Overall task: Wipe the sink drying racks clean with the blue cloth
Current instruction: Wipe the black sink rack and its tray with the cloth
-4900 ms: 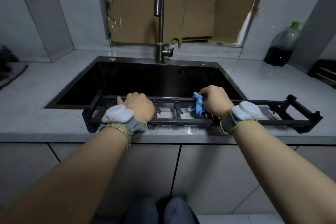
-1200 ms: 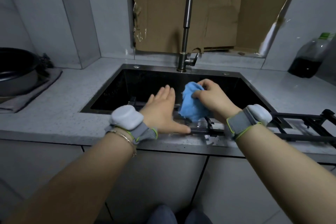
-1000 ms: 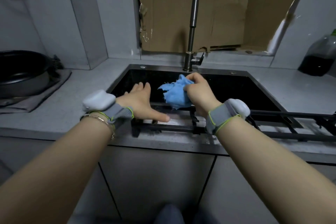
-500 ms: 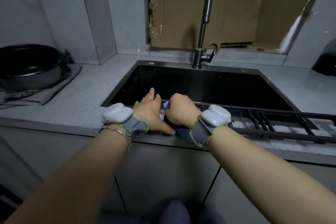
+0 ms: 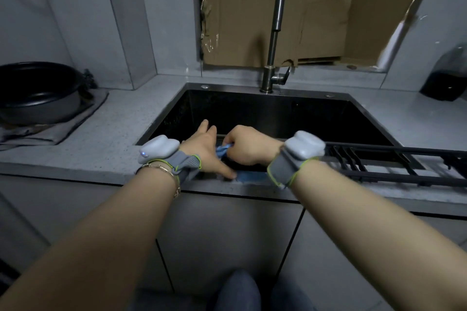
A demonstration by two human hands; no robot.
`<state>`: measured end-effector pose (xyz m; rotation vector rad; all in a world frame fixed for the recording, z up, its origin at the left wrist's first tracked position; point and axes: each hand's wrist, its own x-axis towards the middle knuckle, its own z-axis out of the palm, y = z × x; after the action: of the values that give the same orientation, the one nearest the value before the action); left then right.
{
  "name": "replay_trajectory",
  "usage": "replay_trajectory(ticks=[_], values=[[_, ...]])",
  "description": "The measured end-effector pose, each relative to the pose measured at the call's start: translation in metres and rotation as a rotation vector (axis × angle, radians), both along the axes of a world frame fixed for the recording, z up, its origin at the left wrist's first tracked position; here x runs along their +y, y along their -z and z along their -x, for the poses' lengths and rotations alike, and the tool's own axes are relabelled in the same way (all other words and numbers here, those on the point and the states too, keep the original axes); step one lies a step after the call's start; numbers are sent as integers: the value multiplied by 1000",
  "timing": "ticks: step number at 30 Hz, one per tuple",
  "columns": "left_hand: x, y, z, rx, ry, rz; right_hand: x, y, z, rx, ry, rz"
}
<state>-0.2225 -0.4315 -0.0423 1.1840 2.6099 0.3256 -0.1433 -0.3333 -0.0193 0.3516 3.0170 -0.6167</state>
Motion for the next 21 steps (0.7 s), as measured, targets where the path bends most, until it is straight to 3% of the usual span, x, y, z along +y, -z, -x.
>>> replay_trajectory(ticks=[3,6,8,11,14,17,21], values=[[-2,-3,-1,-3,4,52,30,-22,-24,127,12,164],[-2,-8,-3,17,-3,134,77,-36,-50,442,340,397],[4,-12,-8,135,-17,224,105,-39,-69,524,552,442],[25,-16,-22,216,35,210,120,-34,-88,388,569,328],[55,-14,-42,165,162,145,116,-14,-87,307,541,242],[78,-6,-59,103,221,88,110,3,-77,222,506,10],[95,7,-71,51,258,35,98,22,-73,273,534,-110]])
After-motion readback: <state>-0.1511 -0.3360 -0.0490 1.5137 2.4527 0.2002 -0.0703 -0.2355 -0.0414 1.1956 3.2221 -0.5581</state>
